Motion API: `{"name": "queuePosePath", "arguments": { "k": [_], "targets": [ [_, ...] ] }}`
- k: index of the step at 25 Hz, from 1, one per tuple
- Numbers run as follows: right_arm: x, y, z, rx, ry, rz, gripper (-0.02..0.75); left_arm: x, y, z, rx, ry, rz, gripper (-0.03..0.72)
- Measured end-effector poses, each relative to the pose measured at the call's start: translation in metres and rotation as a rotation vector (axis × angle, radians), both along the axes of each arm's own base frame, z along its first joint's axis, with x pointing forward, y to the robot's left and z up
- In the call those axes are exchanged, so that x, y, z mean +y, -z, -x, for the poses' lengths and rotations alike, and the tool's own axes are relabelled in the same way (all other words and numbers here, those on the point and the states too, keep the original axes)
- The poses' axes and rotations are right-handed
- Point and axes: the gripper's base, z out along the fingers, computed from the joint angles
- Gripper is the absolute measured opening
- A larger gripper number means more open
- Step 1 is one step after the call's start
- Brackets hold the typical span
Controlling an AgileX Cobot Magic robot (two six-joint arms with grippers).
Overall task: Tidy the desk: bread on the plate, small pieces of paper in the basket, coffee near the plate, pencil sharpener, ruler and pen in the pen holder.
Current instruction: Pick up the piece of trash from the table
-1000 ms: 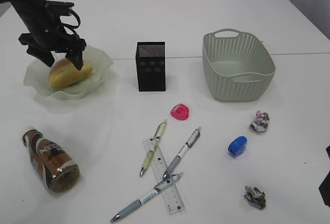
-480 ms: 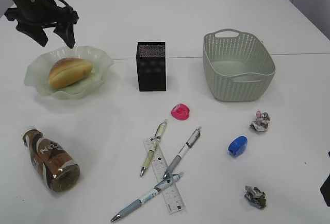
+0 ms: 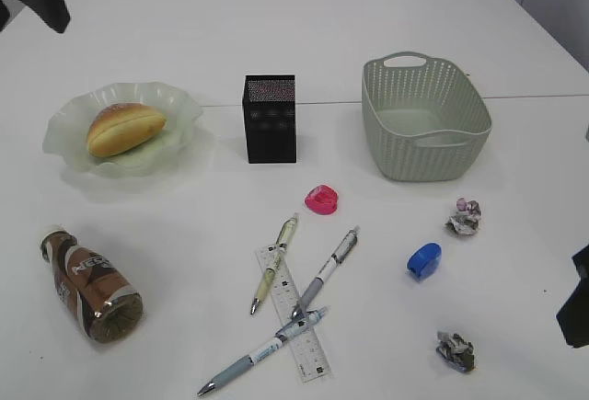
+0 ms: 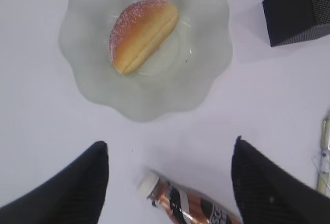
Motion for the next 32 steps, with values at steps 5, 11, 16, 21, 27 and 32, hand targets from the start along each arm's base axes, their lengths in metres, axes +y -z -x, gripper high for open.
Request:
{"name": "queuePosePath", "arguments": {
  "k": [5,11,16,21,27,32],
  "targets": [
    [0.006,0.013,-0.019,-0.008,-0.038,-0.016,0.398,0.009,-0.022,0.062,-0.01,0.001,0.004,0.539],
    [0.013,0.043,-0.041,0.072,-0.087,0.004,0.398,0.019,-0.041,0.126,-0.055,-0.022,0.023,0.532],
    [0.04,0.067,-0.052,0.075,-0.18,0.024,0.398,0.025,-0.062,0.169,-0.138,-0.028,0.042,0.531],
    [0.053,0.093,-0.063,0.076,-0.218,0.055,0.398,0.028,-0.077,0.193,-0.208,-0.029,0.055,0.53],
    [0.054,0.111,-0.084,0.05,-0.263,0.133,0.398,0.029,-0.081,0.2,-0.23,-0.029,0.058,0.529],
    [0.059,0.116,-0.1,0.041,-0.277,0.149,0.398,0.029,-0.081,0.2,-0.23,-0.029,0.058,0.528]
  ]
}}
